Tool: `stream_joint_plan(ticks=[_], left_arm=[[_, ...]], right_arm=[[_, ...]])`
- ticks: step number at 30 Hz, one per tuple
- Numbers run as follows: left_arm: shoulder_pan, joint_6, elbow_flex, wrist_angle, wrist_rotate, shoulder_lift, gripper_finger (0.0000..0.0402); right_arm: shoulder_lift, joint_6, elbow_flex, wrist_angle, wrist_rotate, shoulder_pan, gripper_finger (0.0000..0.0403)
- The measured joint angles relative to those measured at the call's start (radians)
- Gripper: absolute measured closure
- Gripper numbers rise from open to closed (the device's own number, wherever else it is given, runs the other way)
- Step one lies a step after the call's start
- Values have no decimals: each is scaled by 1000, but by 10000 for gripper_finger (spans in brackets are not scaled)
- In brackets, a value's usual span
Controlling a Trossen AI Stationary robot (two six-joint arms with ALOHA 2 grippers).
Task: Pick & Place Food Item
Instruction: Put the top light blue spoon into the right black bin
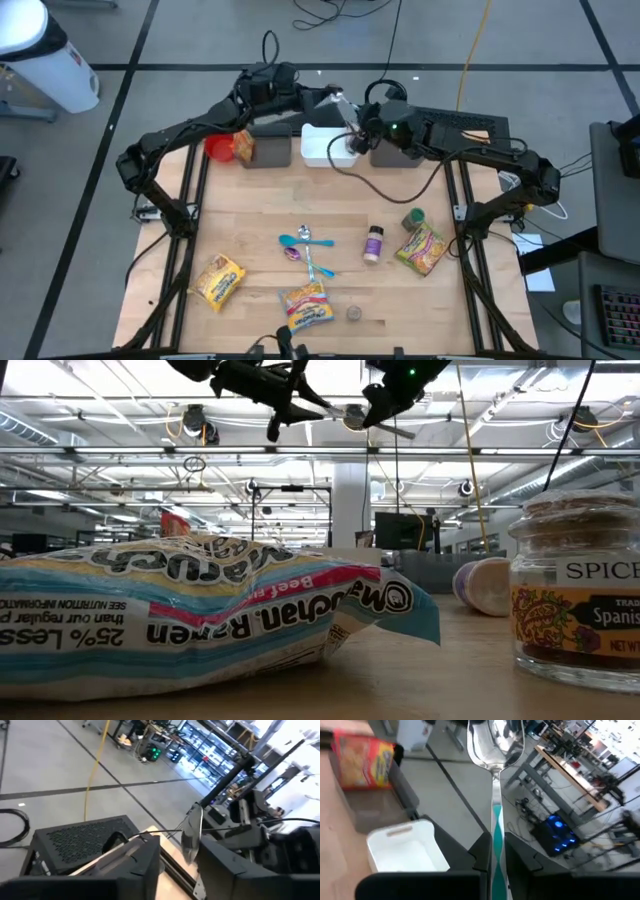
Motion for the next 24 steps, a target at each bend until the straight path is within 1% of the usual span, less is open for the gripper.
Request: stream_joint_plan(ticks=[5, 9, 17, 21, 24], left_arm=[[49, 6, 0, 16, 104, -1, 228], [80, 4, 0, 51, 207, -1, 211], [89, 14, 0, 70, 310, -1, 206], [82, 42, 0, 69, 333, -1, 206], [73, 64, 0, 69, 333, -1, 206]], right_arm=[[-47, 62, 1, -53, -71, -76, 383], [-74, 84, 2, -138, -160, -163, 383], [-73, 116, 2, -337, -407, -387, 383], [-67, 113, -25, -370, -490, -464, 383], [-67, 99, -86, -365, -510, -487, 383]])
